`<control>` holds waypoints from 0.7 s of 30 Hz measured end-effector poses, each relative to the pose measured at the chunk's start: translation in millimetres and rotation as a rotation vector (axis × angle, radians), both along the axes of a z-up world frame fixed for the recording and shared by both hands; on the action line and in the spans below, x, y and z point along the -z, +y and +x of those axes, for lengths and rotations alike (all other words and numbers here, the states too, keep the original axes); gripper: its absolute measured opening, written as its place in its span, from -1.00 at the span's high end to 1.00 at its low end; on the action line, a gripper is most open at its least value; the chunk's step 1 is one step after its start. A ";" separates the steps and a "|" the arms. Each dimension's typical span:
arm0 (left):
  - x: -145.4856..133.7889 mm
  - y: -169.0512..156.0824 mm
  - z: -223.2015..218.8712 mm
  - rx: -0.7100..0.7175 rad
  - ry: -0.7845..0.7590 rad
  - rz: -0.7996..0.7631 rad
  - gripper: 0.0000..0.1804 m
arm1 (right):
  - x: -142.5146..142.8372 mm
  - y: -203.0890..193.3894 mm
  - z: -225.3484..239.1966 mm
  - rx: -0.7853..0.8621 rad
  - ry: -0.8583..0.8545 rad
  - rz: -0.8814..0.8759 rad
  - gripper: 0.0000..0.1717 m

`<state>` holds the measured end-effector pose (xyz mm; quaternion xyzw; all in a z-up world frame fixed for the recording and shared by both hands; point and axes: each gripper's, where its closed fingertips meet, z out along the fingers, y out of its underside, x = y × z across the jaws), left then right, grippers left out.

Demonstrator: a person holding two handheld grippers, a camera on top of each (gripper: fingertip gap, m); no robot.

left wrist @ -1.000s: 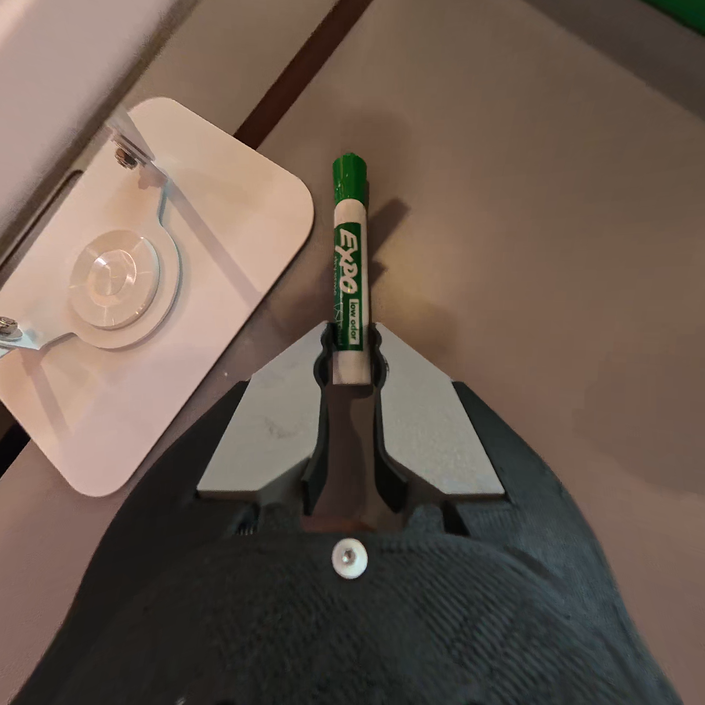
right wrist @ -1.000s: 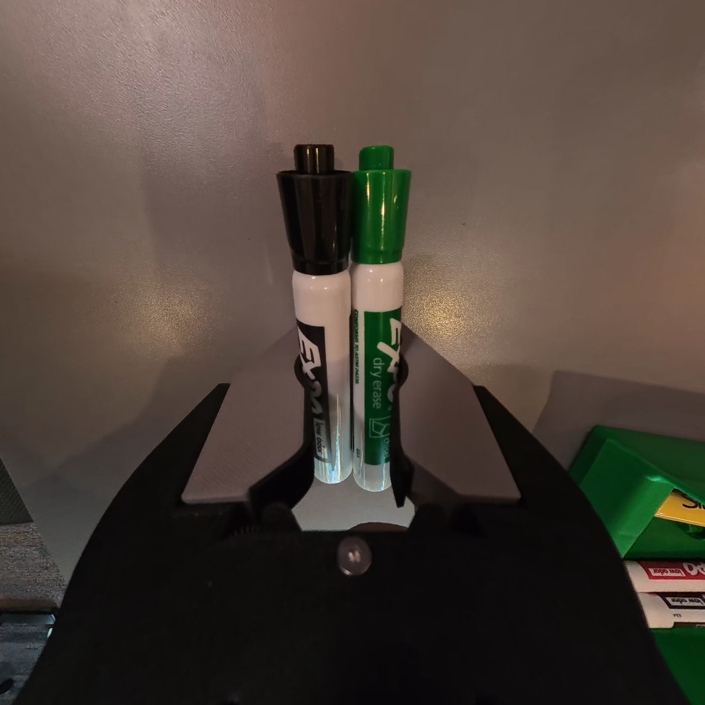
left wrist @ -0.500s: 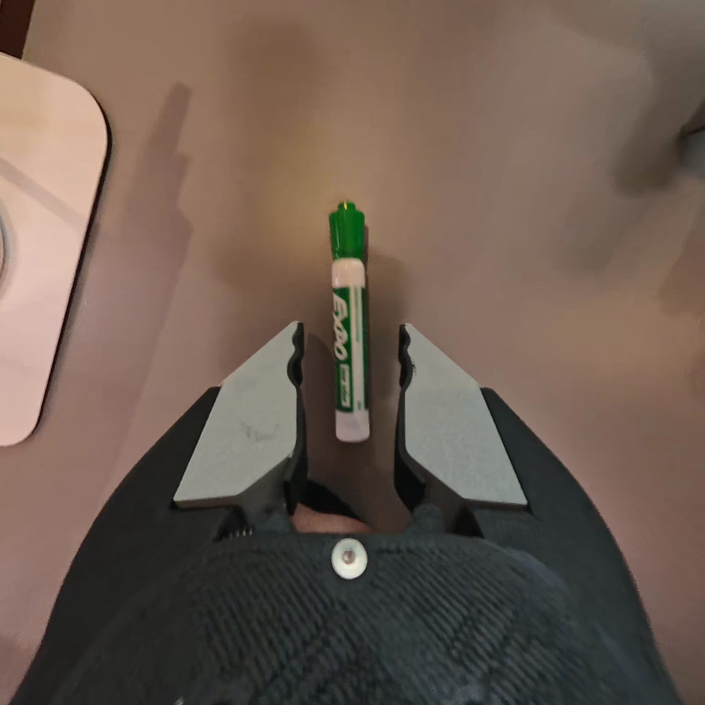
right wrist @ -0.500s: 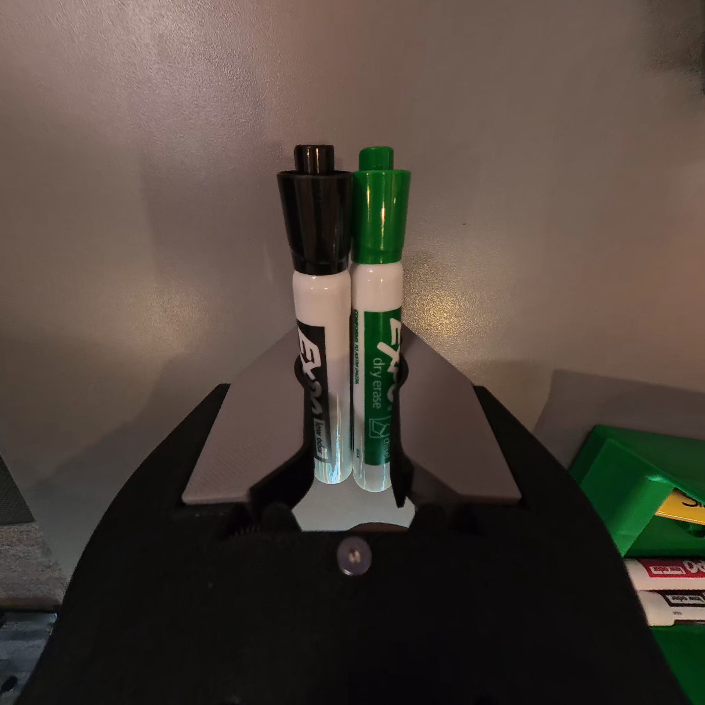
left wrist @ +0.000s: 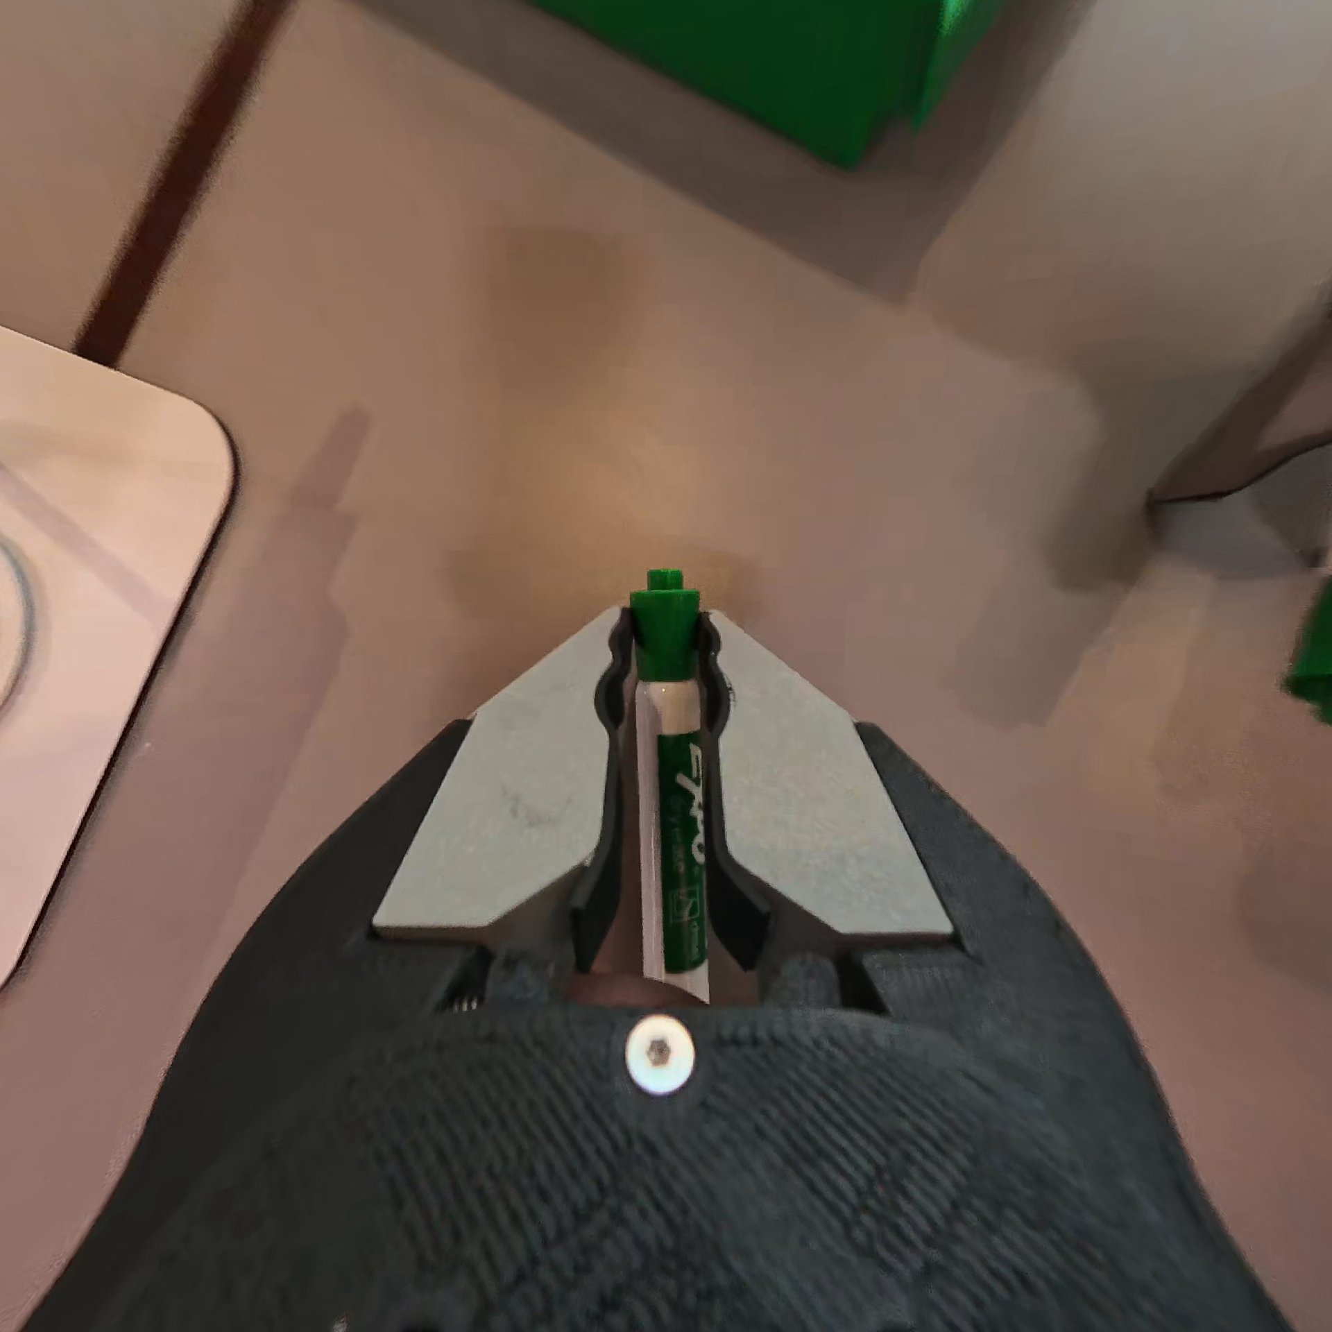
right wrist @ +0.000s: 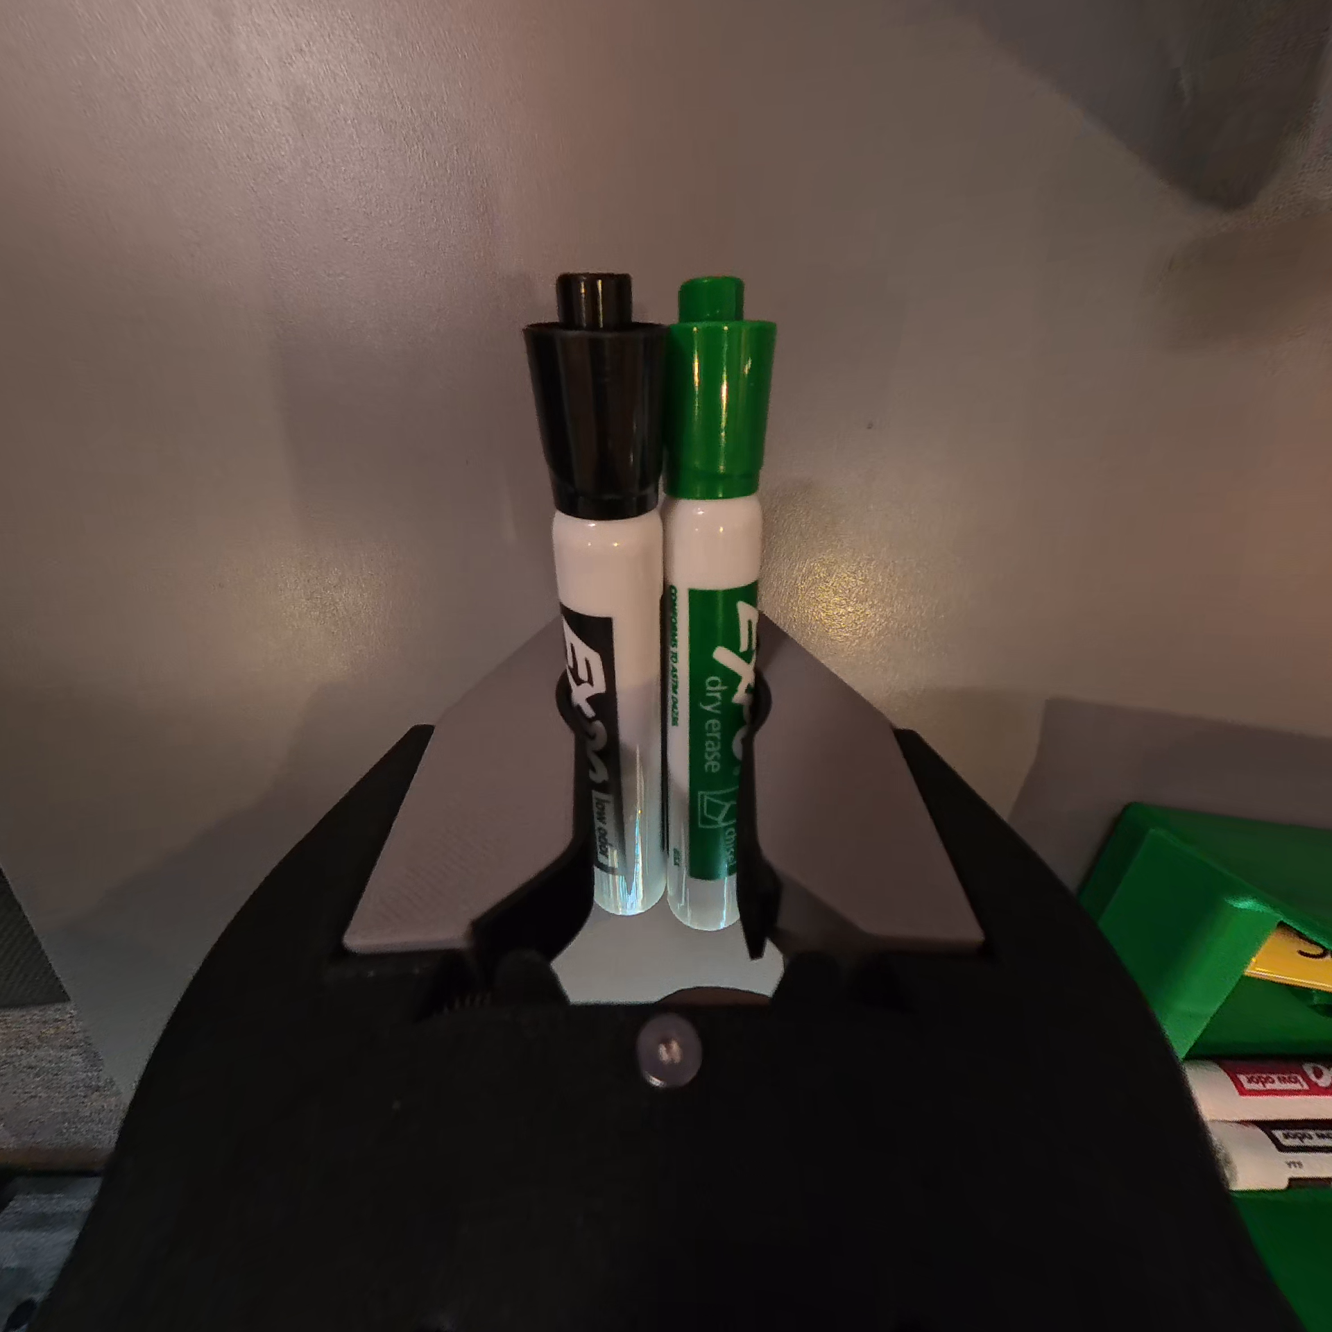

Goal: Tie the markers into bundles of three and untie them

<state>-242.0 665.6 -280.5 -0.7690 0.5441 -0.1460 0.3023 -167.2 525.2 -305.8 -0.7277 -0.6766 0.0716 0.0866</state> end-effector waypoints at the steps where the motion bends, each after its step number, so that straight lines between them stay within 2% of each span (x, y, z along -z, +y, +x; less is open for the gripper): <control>1: -13.6 -2.7 2.2 -0.004 -0.089 0.018 0.83 | 0.0 0.1 -0.3 0.002 0.003 0.000 0.56; 5: -57.5 -19.1 -5.6 -0.043 -0.378 0.027 0.82 | 0.1 -0.2 -0.4 0.010 0.016 0.001 0.56; 8: -73.7 -29.0 -20.9 -0.068 -0.478 0.085 0.83 | 0.1 -0.5 -0.5 0.015 0.024 0.002 0.55; 16: -82.1 -53.3 -51.5 -0.101 -0.589 0.124 0.83 | 0.4 -1.1 -0.4 0.024 0.033 0.003 0.56; 21: -81.8 -60.6 -59.7 -0.109 -0.589 0.113 0.83 | 0.6 -1.4 -0.4 0.024 0.025 0.002 0.55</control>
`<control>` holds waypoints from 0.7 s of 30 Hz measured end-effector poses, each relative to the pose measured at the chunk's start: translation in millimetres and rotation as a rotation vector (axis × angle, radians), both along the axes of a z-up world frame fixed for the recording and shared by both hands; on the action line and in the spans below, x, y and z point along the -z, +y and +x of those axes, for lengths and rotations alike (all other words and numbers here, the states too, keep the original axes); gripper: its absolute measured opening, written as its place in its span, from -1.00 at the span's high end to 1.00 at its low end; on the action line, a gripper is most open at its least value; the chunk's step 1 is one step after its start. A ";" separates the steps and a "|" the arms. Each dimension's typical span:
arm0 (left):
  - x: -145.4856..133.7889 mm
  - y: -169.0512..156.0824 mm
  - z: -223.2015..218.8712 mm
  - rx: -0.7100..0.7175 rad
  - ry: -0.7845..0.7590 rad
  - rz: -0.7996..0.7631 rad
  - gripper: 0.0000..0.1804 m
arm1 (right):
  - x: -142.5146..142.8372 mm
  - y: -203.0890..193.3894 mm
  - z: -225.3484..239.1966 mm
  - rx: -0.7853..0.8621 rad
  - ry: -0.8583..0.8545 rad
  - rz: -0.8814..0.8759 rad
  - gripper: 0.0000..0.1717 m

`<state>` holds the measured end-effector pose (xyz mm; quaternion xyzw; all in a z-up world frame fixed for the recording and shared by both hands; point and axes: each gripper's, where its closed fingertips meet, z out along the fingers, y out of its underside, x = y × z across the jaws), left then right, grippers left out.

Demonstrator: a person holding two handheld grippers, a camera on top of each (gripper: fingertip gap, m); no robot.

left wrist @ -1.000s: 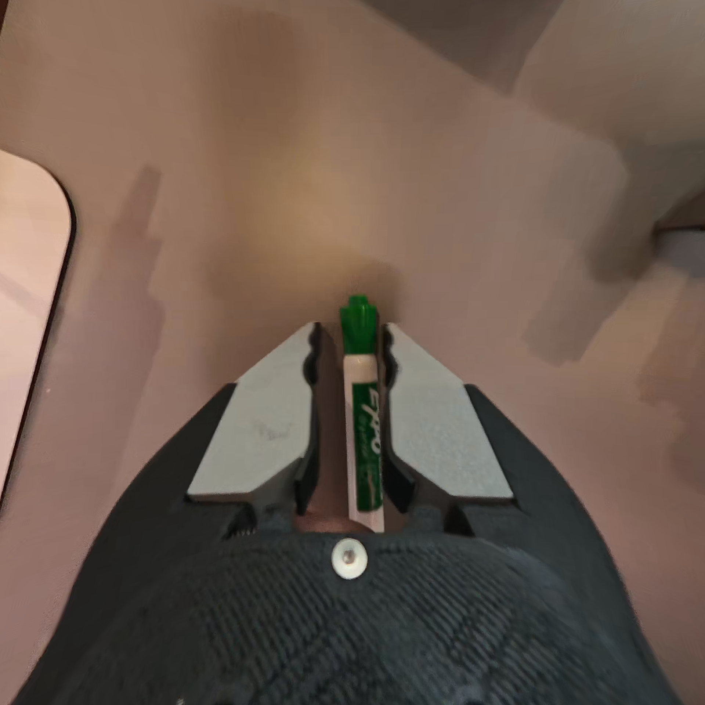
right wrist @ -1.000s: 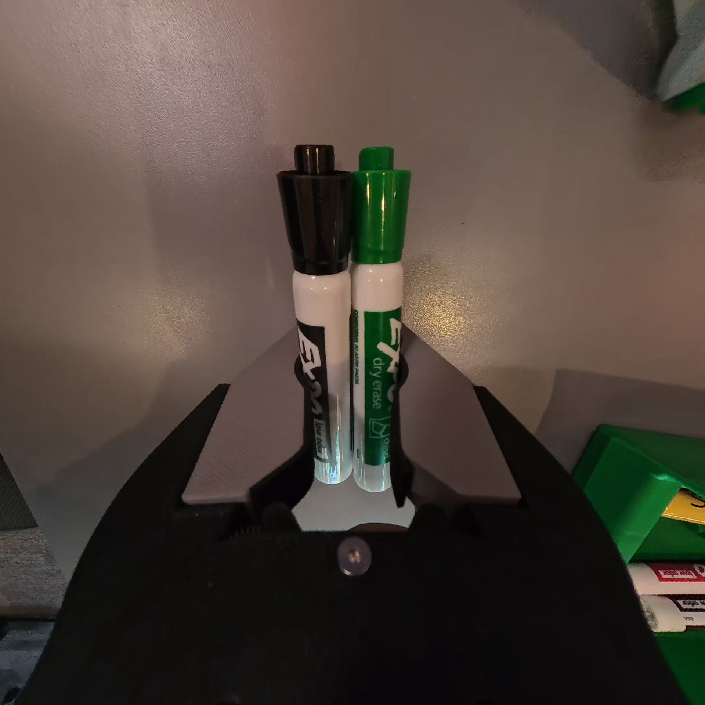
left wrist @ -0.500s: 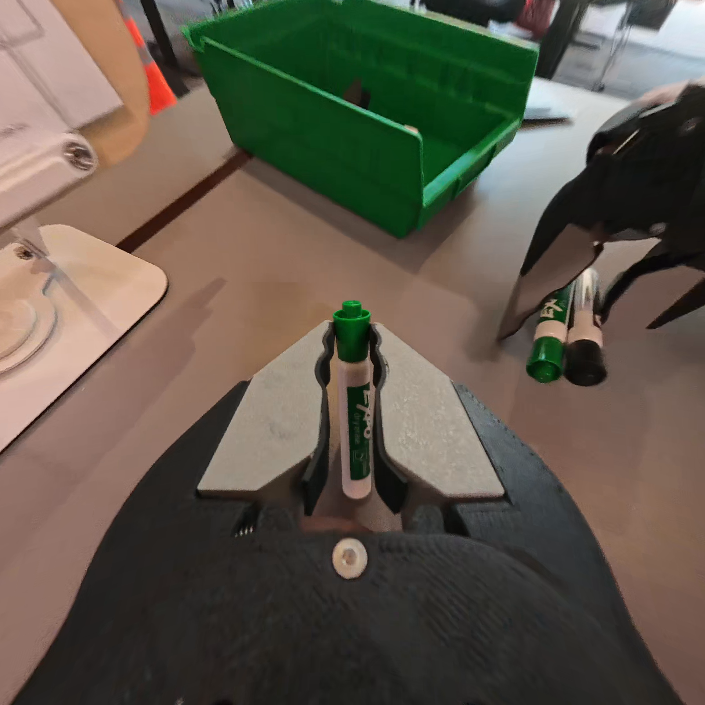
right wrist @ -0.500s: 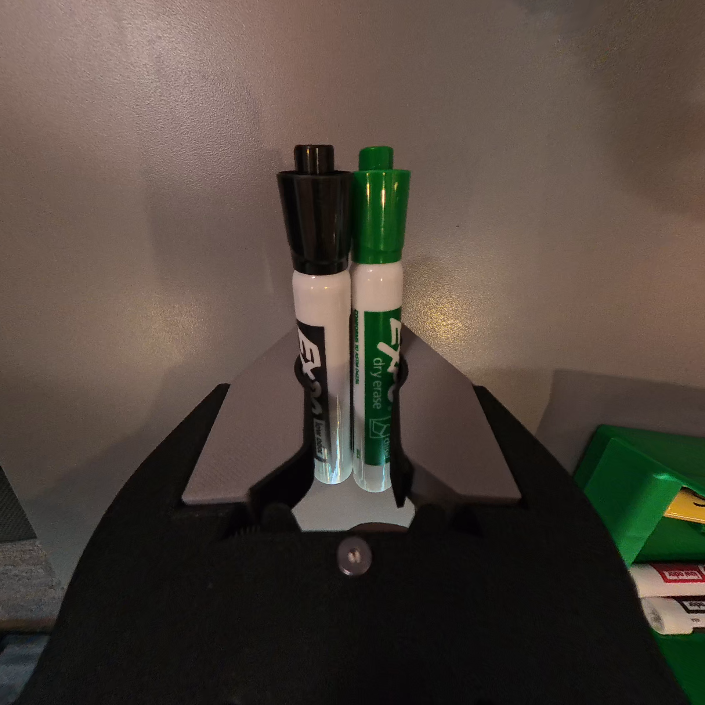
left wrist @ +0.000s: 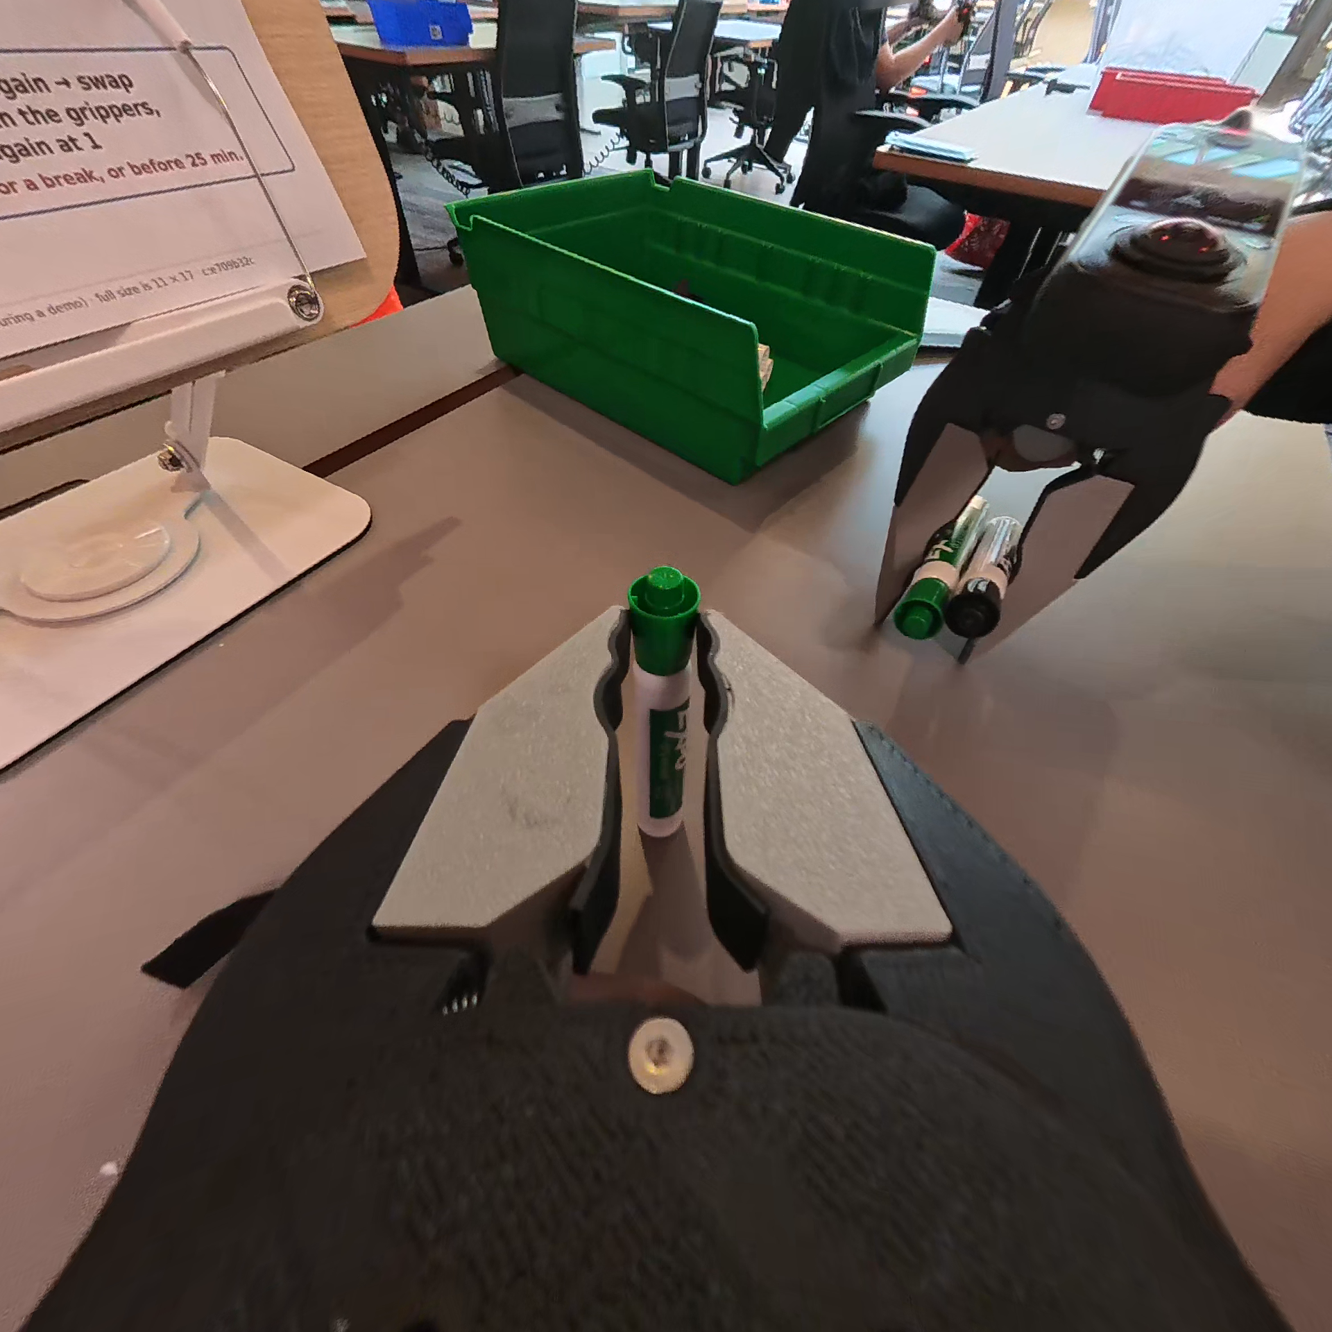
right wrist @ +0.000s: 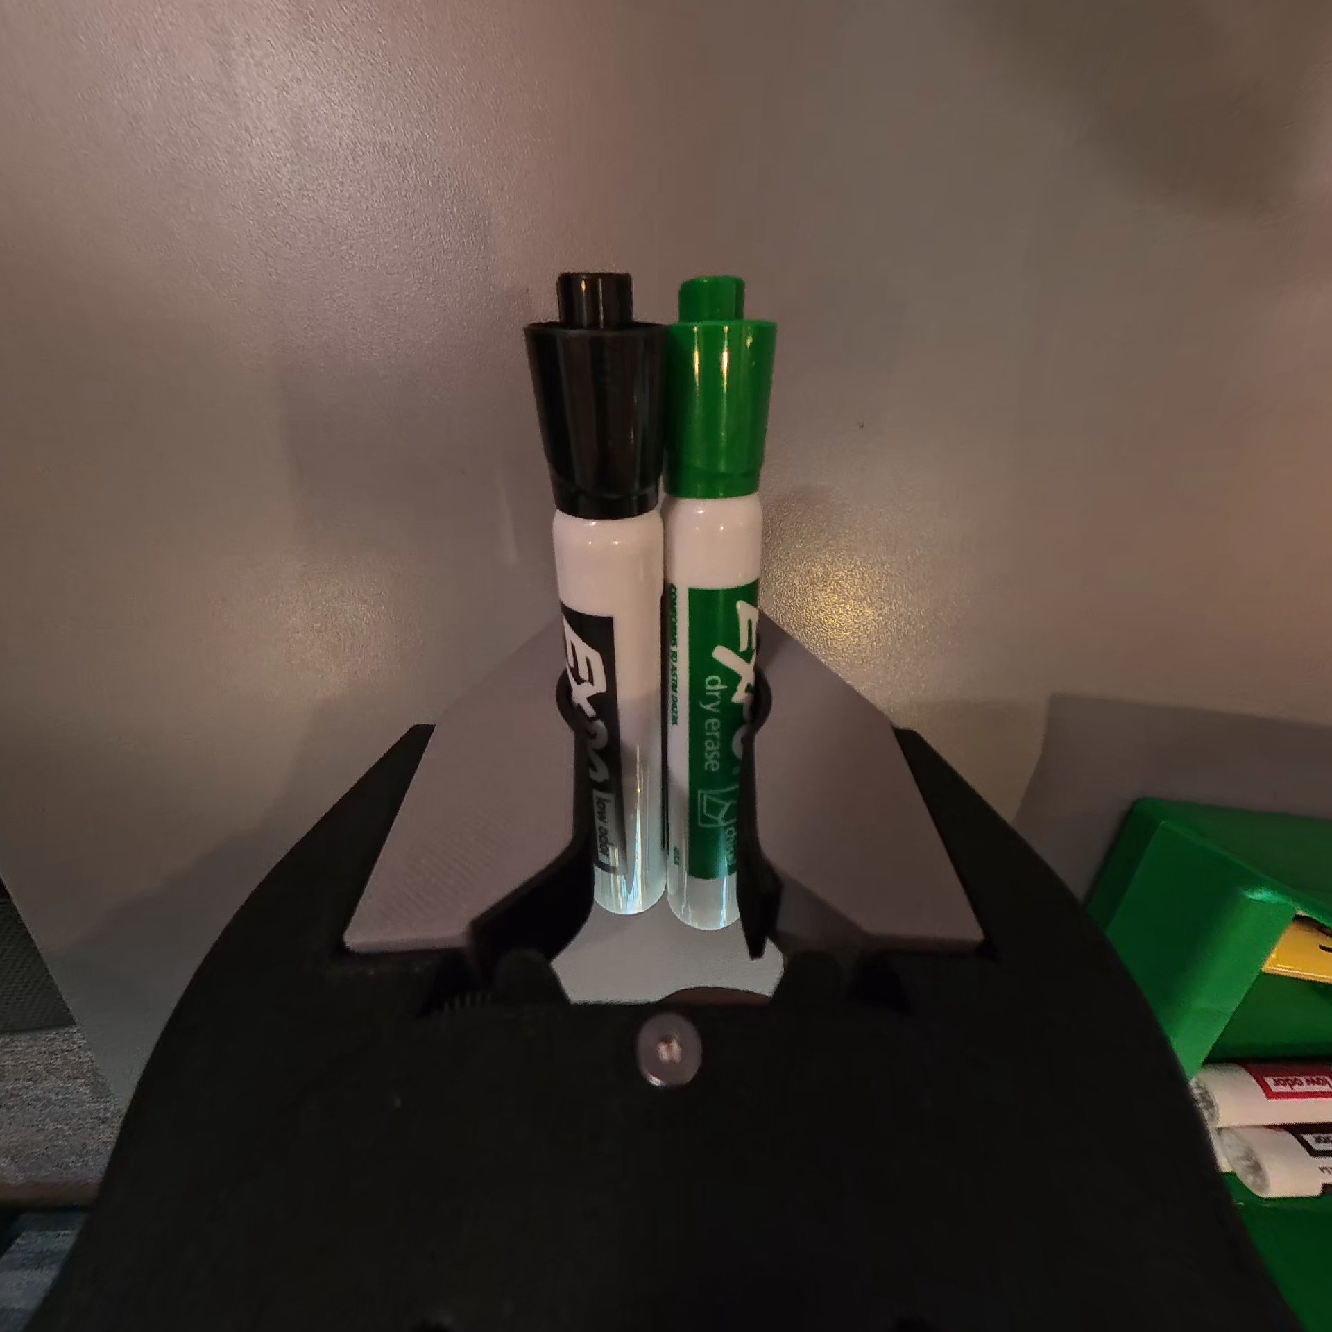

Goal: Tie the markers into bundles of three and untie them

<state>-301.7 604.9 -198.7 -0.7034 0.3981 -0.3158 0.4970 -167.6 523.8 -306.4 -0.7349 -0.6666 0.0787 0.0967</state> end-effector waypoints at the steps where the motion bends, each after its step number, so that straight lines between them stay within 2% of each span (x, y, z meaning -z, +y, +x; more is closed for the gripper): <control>1: 0.1 -1.2 -0.7 0.003 0.007 0.002 0.83 | 0.0 0.0 0.0 0.000 -0.001 0.000 0.55; 7: 2.2 -2.4 -1.5 0.003 0.030 -0.004 0.79 | 0.1 0.0 0.1 0.003 0.008 0.000 0.55; 14: -5.6 -4.8 -5.0 0.015 0.094 0.029 0.56 | 0.0 0.2 0.0 0.001 0.004 0.000 0.55; 18: -27.8 -10.4 -6.9 0.115 0.261 0.078 0.51 | -0.1 0.3 0.1 0.001 0.004 0.000 0.55; 21: -35.7 -17.6 -3.0 0.228 0.441 0.034 0.48 | -0.1 0.3 0.1 -0.001 0.003 0.000 0.55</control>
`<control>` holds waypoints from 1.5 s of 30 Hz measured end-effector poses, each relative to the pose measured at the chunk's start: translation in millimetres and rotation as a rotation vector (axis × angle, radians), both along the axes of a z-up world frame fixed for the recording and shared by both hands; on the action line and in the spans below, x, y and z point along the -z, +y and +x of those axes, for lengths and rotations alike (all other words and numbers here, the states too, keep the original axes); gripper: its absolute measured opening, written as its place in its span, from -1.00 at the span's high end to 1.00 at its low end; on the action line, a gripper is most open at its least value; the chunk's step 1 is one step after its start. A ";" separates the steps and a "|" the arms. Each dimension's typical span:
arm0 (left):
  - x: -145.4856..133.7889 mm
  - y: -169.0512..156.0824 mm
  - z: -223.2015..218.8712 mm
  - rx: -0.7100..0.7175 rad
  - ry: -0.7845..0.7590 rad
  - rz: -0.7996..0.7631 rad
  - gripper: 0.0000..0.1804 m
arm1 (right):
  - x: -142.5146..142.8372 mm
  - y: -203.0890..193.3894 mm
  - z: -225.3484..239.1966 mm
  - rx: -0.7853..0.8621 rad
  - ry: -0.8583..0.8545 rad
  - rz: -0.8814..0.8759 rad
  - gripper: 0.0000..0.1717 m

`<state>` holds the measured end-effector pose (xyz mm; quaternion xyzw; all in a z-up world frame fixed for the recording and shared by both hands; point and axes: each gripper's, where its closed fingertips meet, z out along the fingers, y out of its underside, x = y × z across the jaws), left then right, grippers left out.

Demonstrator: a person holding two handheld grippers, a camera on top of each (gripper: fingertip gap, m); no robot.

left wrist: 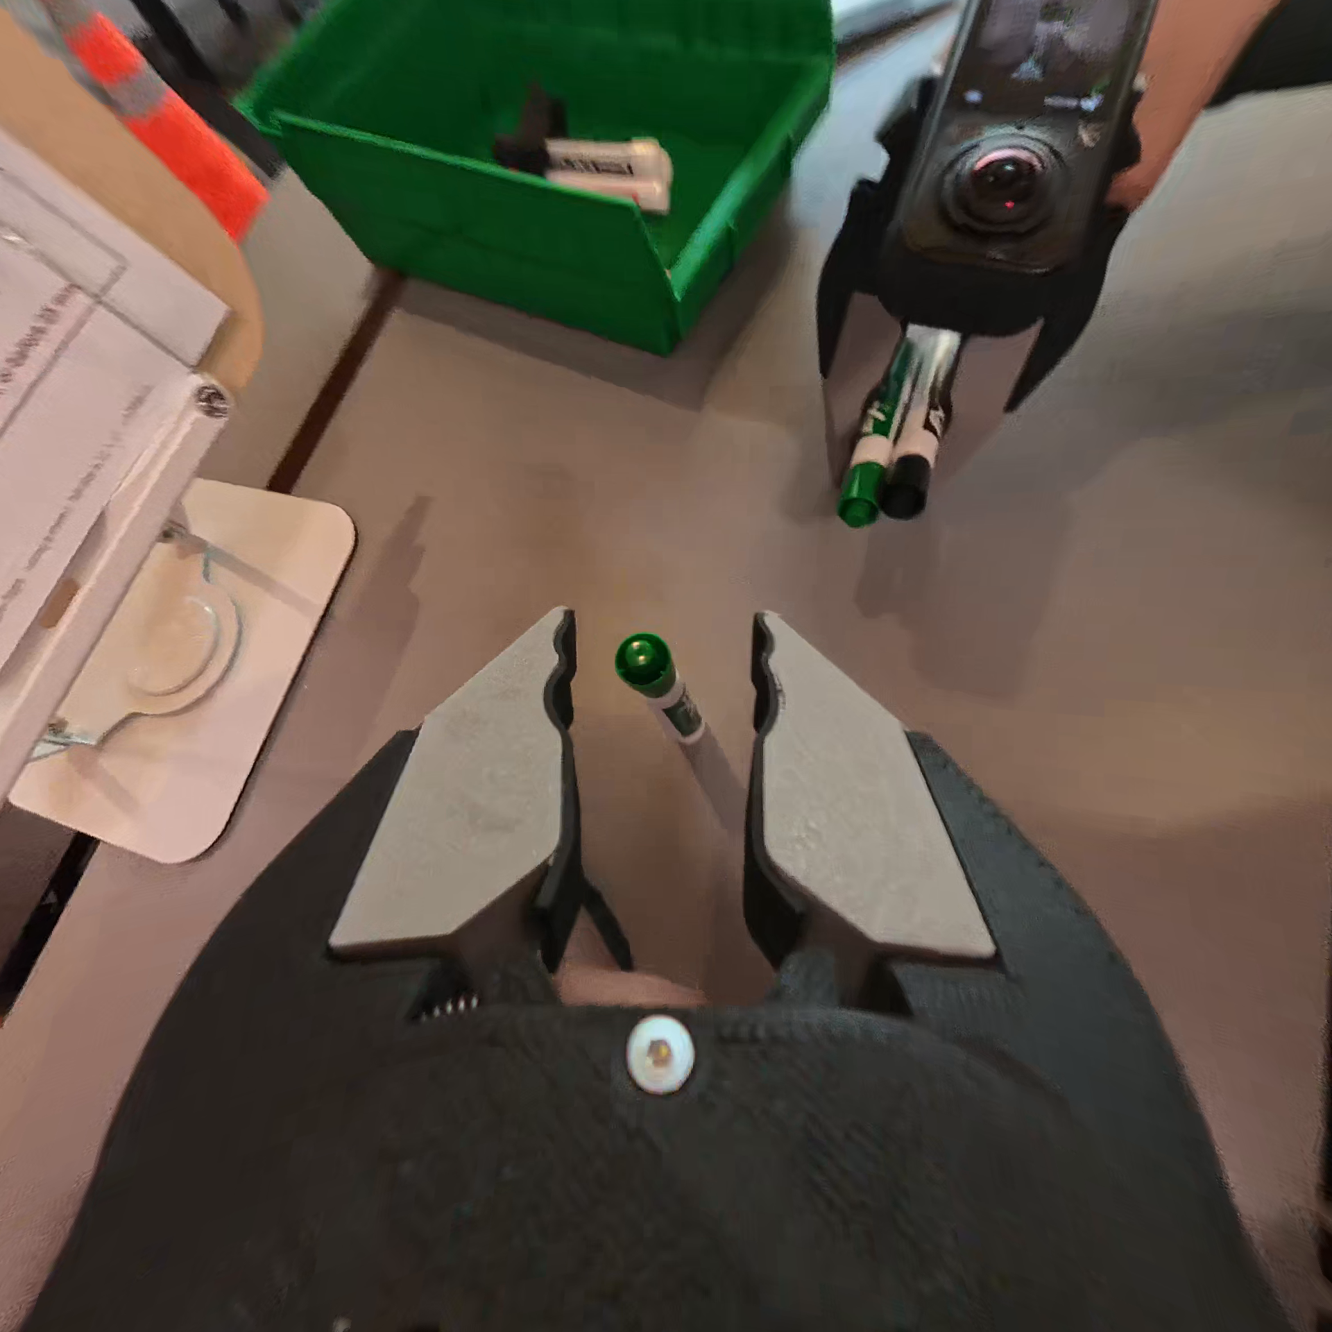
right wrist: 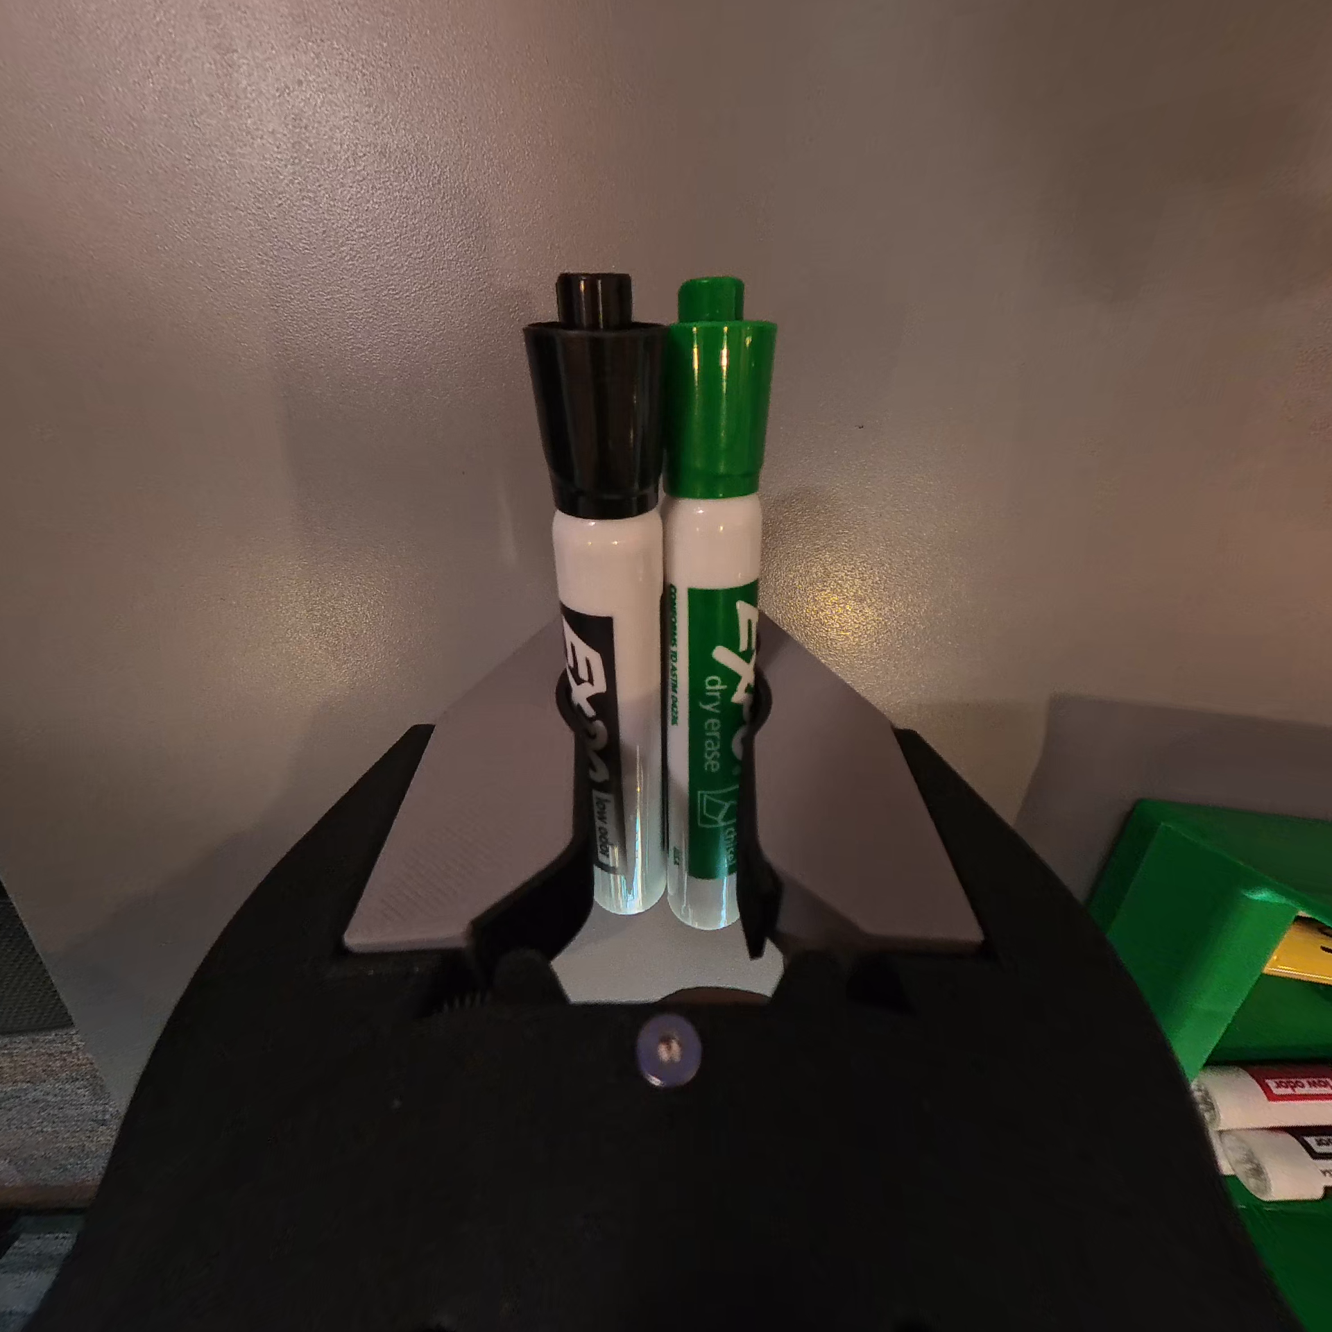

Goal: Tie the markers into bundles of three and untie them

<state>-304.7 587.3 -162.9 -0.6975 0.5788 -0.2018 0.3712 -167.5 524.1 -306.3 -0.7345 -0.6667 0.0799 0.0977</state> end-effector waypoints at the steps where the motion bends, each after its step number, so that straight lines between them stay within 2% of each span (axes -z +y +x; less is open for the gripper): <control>1: 0.5 -0.8 1.5 0.021 0.061 -0.027 0.46 | 0.1 0.1 -0.1 0.000 -0.001 0.000 0.55; 9: 26.6 15.5 4.4 -0.002 0.435 -0.202 0.49 | 0.0 0.2 -0.1 -0.003 -0.003 -0.001 0.56; 13: 40.0 18.9 0.5 -0.010 0.622 -0.200 0.49 | -0.1 0.3 -0.1 -0.007 -0.008 -0.003 0.56; 23: 65.7 16.3 -11.0 0.001 0.979 -0.247 0.52 | -0.1 0.3 -0.1 -0.011 -0.005 -0.001 0.56; 38: 83.6 10.4 -18.6 0.009 1.162 -0.333 0.61 | -0.2 -0.3 0.2 -0.021 0.002 -0.007 0.56; 41: 88.6 5.8 -22.3 0.022 1.188 -0.359 0.83 | -0.3 -0.4 0.2 -0.020 0.006 -0.007 0.56; 45: 89.0 6.3 -25.1 0.040 1.143 -0.350 0.82 | -0.2 -0.5 0.2 -0.018 0.010 -0.004 0.55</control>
